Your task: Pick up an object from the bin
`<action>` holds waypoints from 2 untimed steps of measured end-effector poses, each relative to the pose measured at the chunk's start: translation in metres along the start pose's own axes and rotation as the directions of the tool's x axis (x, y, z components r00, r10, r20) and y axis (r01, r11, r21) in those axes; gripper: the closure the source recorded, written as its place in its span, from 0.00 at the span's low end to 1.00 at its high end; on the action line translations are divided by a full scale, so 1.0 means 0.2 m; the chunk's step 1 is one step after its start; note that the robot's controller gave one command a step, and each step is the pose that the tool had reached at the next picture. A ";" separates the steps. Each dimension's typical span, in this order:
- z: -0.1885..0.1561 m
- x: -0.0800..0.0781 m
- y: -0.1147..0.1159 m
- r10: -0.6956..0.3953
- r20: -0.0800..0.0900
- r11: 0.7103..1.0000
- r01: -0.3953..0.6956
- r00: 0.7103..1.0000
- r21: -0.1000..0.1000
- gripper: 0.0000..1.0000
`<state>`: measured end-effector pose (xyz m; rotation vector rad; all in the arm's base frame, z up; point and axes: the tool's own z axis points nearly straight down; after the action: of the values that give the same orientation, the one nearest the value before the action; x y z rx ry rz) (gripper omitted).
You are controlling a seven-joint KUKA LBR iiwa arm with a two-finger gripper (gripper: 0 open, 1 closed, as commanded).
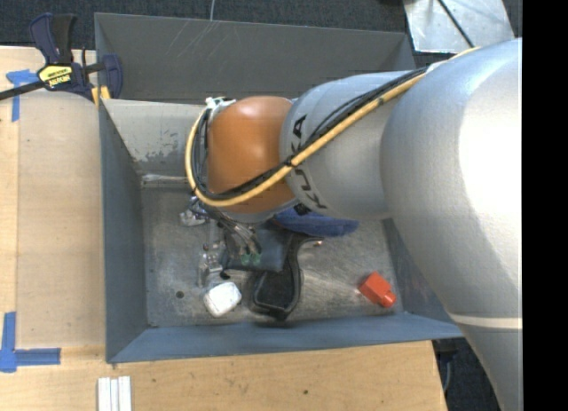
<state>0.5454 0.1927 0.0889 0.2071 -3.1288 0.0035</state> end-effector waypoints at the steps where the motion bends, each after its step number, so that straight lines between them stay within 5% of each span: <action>1: -0.10 -0.01 -0.16 0.296 0.008 0.955 -0.296 0.955 -0.004 0.00; 2: 0.06 0.20 -0.26 0.217 0.030 0.976 -0.217 0.976 -0.015 0.00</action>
Offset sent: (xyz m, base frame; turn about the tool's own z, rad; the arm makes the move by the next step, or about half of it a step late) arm 0.0051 -0.0302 0.0190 0.3004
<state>0.5132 0.1360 0.0772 -0.1369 -3.1631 -0.0177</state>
